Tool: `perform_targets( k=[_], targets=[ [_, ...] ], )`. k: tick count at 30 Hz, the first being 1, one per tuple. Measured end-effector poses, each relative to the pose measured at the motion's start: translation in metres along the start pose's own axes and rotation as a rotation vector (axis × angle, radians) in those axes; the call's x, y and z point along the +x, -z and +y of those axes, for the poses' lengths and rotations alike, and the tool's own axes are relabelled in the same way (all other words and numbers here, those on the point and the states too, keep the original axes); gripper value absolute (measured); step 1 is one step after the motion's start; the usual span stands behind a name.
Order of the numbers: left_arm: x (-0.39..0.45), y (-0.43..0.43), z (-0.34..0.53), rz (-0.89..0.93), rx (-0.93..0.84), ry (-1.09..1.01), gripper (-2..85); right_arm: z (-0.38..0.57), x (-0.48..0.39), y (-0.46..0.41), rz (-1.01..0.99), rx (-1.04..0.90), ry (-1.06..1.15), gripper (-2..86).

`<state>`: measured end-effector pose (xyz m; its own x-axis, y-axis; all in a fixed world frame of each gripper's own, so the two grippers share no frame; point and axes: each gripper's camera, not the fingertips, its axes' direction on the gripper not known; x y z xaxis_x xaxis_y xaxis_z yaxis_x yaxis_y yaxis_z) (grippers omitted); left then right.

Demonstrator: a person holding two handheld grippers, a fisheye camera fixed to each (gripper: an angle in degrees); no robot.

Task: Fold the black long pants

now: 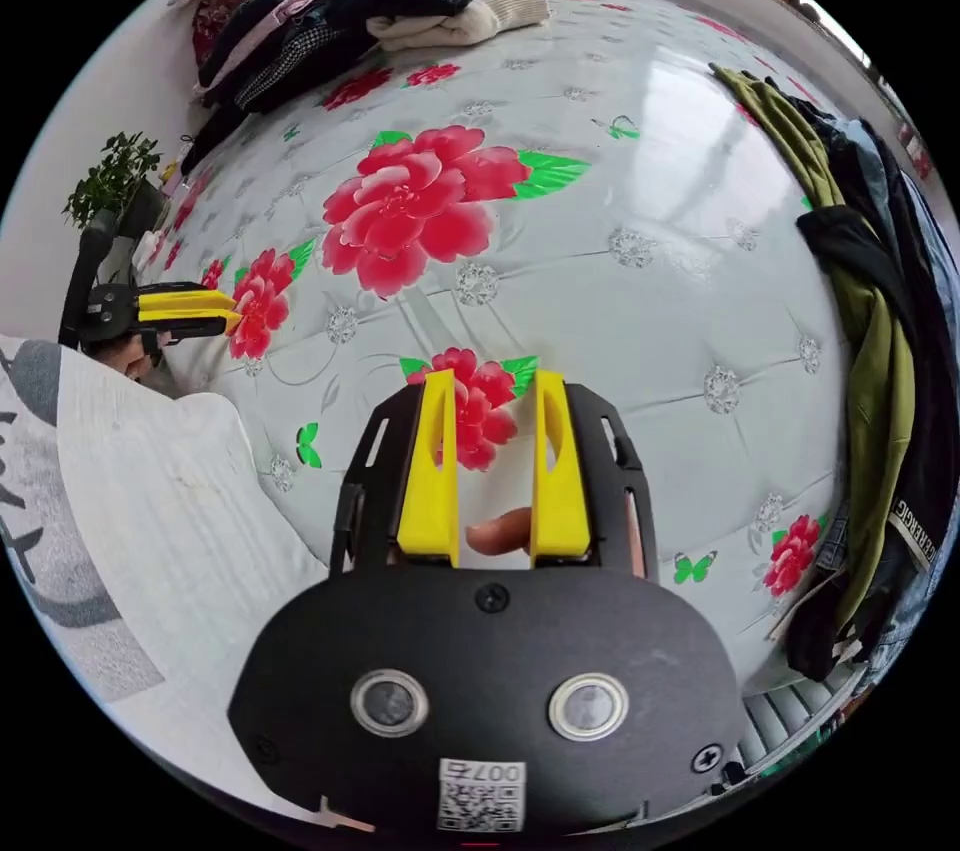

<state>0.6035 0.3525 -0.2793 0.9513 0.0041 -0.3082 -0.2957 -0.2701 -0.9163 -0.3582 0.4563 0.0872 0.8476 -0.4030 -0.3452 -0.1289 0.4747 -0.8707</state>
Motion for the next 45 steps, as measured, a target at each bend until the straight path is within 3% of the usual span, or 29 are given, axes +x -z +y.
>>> perform_targets(
  k=[4,6,11,13,16,18,22,26,29,35,41,45],
  targets=[
    [-0.008,-0.006,0.008,0.055,0.042,0.053,5.9,0.007,0.045,0.027,-0.03,0.058,-0.125,9.4],
    [-0.008,-0.007,0.005,0.057,0.022,0.049,5.9,0.029,0.095,0.074,0.109,0.212,-0.27,9.2],
    [0.008,-0.007,0.001,-0.027,0.002,0.015,5.7,0.074,0.201,0.15,0.439,0.345,-0.543,9.0],
    [0.011,-0.006,0.007,-0.044,0.026,0.032,5.4,0.078,0.228,0.15,0.5,0.301,-0.54,9.0],
    [0.011,-0.002,0.014,-0.048,0.051,0.064,4.4,0.071,0.26,0.116,0.508,0.08,-0.477,8.4],
    [0.011,0.001,0.016,-0.057,0.054,0.086,3.2,0.071,0.266,0.112,0.576,0.069,-0.506,6.5],
    [0.018,0.01,0.04,-0.076,0.159,0.148,-0.2,0.084,0.265,0.137,0.49,0.187,-0.538,2.6],
    [0.016,0.024,0.074,0.021,0.225,0.26,-0.8,0.118,0.227,0.182,0.243,0.459,-0.404,0.8],
    [0.013,0.038,0.111,0.34,0.297,0.279,-0.9,0.132,0.179,0.19,-0.006,0.532,-0.227,0.4],
    [0.011,0.092,0.151,0.44,0.418,0.291,0.4,0.114,0.058,0.155,-0.292,0.444,0.08,0.1],
    [-0.005,0.159,0.169,0.55,0.6,0.206,10.9,0.091,-0.056,0.142,-0.601,0.22,0.591,0.1],
    [0.01,0.212,0.174,0.356,0.634,0.105,9.3,0.101,-0.107,0.148,-0.549,0.194,0.802,0.3]
  ],
)
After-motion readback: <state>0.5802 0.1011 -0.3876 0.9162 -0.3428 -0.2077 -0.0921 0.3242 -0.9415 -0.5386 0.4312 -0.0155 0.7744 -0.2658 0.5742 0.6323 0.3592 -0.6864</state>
